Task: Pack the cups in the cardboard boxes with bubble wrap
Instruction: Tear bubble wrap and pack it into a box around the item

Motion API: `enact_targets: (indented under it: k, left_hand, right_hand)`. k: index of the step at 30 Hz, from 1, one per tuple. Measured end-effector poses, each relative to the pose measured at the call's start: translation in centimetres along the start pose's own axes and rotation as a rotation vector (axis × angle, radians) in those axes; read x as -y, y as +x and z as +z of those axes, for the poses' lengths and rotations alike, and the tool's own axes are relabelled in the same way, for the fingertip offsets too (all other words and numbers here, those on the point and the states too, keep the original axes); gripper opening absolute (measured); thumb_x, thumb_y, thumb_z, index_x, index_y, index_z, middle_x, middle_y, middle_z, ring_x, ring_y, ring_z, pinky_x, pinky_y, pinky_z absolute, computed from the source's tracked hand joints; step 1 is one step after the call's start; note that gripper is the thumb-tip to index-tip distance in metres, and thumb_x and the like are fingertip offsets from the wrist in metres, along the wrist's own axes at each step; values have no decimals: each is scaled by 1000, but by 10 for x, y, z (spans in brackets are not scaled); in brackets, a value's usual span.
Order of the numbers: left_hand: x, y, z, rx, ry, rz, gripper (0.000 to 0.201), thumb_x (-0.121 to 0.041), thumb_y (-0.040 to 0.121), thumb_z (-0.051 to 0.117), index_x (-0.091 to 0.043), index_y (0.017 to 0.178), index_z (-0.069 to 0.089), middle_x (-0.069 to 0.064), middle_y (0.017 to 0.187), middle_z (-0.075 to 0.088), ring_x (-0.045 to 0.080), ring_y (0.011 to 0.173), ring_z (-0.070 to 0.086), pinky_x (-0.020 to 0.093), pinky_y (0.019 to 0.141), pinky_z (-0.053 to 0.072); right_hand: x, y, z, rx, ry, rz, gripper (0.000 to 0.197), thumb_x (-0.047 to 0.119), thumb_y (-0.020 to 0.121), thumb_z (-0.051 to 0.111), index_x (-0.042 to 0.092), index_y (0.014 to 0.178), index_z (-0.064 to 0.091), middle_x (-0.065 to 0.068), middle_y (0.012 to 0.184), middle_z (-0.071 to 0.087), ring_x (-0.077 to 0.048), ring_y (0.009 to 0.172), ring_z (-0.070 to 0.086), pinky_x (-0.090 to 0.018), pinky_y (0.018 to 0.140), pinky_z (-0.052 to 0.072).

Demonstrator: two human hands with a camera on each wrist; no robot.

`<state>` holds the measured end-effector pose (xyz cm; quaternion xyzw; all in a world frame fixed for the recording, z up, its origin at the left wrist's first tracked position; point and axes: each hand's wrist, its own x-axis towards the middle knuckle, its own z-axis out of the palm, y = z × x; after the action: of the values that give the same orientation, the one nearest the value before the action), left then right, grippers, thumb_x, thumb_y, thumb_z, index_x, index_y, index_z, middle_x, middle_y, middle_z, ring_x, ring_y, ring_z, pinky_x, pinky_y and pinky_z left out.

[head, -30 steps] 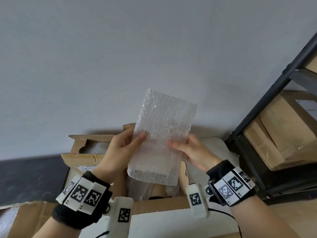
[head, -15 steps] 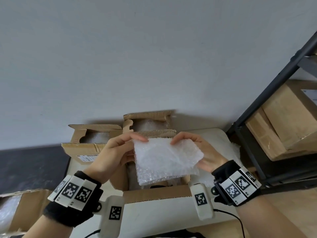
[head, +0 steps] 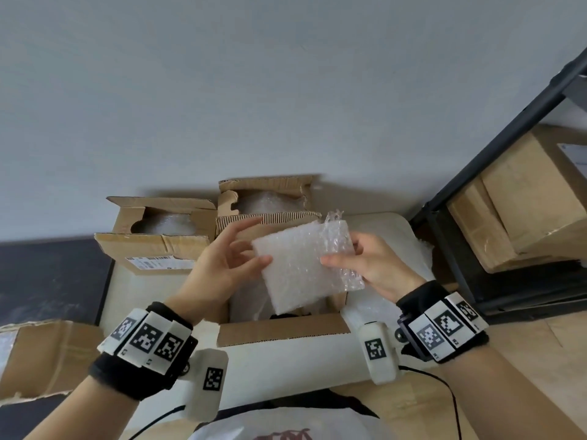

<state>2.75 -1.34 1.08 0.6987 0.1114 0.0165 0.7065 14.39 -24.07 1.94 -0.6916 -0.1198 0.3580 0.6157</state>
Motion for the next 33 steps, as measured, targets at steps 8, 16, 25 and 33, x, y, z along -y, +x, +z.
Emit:
enact_targets:
  k: [8, 16, 25, 33]
  left_hand:
    - [81, -33, -16, 134, 1000, -21, 54, -63, 90, 34, -28, 124, 56, -8, 126, 57, 11, 110, 53, 28, 97, 40]
    - [103, -46, -7, 284, 1203, 92, 86, -70, 84, -6, -31, 125, 59, -3, 135, 55, 11, 129, 46, 32, 117, 1]
    - [110, -50, -5, 247, 1260, 143, 67, -59, 94, 11, -29, 112, 69, -1, 109, 70, 16, 109, 63, 39, 112, 13]
    - [114, -52, -4, 207, 1260, 163, 64, -57, 95, 13, -30, 108, 70, -5, 106, 70, 14, 106, 64, 38, 112, 13]
  right_hand:
    - [-13, -16, 7, -463, -912, -637, 19, 3, 72, 73, 6, 88, 64, -4, 93, 66, -20, 78, 63, -29, 60, 52]
    - [-62, -9, 34, 42, -1688, -487, 23, -4, 64, 70, 9, 82, 62, -10, 105, 62, -22, 73, 61, -26, 47, 42]
    - [-68, 33, 63, 251, -1443, 245, 24, 8, 91, 50, 3, 114, 53, -14, 112, 56, -32, 94, 61, -30, 63, 37]
    - [-53, 53, 51, 343, -1147, 439, 57, 49, 98, 38, 3, 128, 52, -13, 135, 53, -28, 116, 54, -35, 94, 43]
